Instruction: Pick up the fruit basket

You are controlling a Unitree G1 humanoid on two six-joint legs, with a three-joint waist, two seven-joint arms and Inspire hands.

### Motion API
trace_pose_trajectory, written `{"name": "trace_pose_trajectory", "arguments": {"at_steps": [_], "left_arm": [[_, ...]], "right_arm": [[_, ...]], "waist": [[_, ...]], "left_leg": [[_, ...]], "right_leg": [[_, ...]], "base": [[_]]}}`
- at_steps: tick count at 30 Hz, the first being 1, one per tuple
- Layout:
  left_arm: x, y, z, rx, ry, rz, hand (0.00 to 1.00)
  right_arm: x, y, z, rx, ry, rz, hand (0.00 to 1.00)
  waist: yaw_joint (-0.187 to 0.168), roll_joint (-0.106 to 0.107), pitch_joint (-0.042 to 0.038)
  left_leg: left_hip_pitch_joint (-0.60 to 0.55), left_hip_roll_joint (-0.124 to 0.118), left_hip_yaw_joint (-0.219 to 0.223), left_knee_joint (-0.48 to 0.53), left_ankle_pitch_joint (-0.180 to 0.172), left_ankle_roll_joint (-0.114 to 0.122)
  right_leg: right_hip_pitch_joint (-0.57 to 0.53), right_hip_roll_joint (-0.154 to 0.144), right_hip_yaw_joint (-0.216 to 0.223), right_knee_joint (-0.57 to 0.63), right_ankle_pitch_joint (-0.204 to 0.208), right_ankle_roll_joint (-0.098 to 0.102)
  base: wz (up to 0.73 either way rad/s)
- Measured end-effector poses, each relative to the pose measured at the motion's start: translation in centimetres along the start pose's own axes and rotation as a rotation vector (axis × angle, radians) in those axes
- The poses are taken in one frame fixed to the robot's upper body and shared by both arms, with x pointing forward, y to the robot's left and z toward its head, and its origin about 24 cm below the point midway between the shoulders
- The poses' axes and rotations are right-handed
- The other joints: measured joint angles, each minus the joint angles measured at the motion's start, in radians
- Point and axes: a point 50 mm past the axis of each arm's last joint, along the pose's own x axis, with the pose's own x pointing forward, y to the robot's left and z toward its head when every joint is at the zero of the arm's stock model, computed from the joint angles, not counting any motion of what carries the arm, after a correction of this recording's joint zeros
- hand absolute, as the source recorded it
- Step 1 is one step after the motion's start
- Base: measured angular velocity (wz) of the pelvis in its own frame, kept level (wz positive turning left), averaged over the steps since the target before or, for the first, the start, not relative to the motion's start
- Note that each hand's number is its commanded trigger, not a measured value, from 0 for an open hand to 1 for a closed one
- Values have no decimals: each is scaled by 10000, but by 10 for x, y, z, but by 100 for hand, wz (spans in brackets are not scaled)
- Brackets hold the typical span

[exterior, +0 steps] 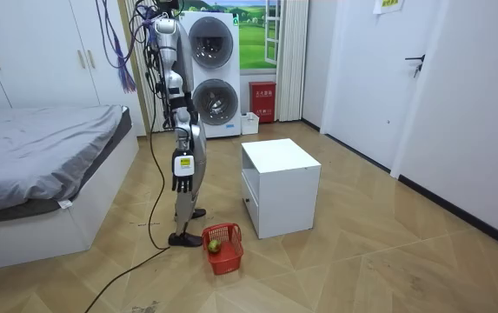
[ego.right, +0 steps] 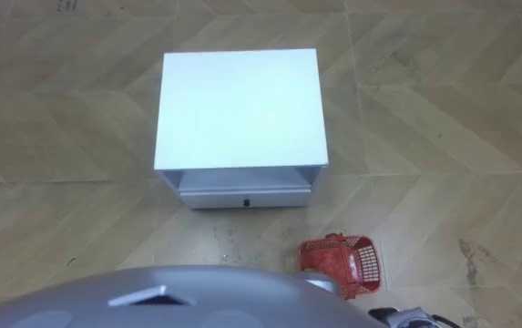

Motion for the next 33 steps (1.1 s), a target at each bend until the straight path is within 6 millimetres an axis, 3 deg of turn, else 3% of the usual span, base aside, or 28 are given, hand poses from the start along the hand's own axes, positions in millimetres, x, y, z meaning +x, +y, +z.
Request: {"name": "trace_pose_trajectory", "arguments": {"at_steps": [20,27,32,33], "left_arm": [[0,2,8,54,-433,-18,0],[0,1,0,15,-244,115,0],[0,4,9,-20,-481,153,0],[0,6,12,-16,-536,168,0]], "right_arm": [[-2,-5,12,-106,-652,-336,0],[-2,-6,11,21,-693,-748,0],[-2,-9,15,27,-857,-927,0],[-3,-9,16,12,-891,-953,0]], "waist": [[44,-58,10],[31,-5,-4],[62,39,-26],[57,83,9]], "left_leg": [[-10,1,17,-55,-2,-2],[-38,-9,62,-61,-8,9],[-408,-1,89,199,-53,84],[-473,3,139,288,-66,105]], "right_leg": [[-41,1,43,-4,0,0],[-157,-39,42,77,0,1],[-615,-112,95,494,-1,2],[-724,-143,109,642,-1,2]], "base": [[0],[0],[-2],[-8]]}}
